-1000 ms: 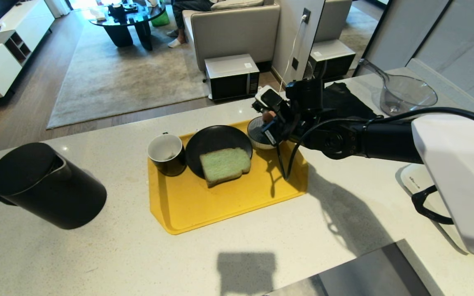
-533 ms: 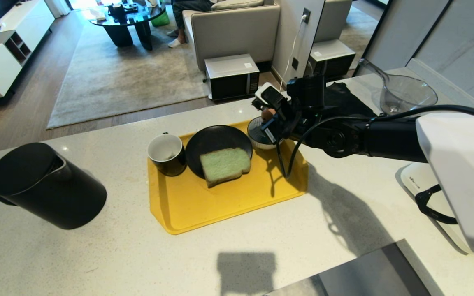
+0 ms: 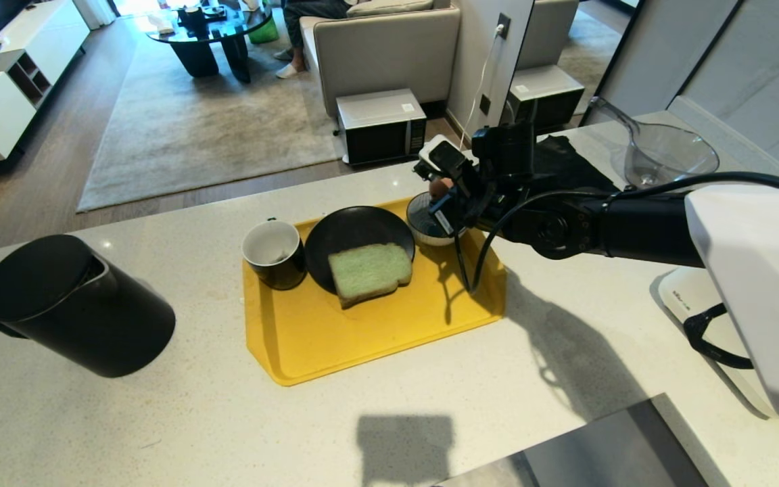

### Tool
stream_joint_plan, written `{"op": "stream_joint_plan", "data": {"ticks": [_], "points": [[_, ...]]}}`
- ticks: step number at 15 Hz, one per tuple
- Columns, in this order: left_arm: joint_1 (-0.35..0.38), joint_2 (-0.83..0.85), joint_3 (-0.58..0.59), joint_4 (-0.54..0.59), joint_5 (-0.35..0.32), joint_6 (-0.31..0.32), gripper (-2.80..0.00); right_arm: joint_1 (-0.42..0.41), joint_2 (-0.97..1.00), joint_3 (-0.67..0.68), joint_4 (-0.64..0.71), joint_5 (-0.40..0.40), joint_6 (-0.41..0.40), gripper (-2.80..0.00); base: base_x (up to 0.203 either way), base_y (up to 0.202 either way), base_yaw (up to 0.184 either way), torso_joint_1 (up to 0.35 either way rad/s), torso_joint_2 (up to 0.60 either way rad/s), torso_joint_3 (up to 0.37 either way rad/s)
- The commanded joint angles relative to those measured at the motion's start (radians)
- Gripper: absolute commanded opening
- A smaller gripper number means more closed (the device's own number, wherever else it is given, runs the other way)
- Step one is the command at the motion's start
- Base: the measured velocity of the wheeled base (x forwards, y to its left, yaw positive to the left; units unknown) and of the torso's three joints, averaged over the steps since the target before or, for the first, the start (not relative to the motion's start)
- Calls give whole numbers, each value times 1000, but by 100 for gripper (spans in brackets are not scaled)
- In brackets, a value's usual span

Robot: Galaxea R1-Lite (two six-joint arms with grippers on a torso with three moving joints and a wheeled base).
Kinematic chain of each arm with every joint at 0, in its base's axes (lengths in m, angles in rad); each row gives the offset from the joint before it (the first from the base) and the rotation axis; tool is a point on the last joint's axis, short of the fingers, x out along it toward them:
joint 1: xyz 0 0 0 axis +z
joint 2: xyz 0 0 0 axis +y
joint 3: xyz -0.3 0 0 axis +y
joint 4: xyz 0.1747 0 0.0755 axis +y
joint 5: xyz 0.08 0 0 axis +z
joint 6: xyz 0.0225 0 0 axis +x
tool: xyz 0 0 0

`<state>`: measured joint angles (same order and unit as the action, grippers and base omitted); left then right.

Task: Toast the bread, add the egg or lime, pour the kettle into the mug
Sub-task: Put the egg in the bowl

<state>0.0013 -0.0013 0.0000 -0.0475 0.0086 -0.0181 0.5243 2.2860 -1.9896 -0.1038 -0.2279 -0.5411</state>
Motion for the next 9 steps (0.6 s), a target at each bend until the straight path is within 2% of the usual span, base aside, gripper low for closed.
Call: {"op": "stream_joint_plan", "data": {"ticks": [1, 9], "points": [[0, -2, 17, 0, 1, 0, -280, -1, 1, 0, -1, -1, -3, -280, 0, 0, 0, 0, 0, 0], [0, -2, 17, 0, 1, -2, -280, -1, 0, 0, 0, -1, -2, -280, 0, 0, 0, 0, 0, 0]]}}
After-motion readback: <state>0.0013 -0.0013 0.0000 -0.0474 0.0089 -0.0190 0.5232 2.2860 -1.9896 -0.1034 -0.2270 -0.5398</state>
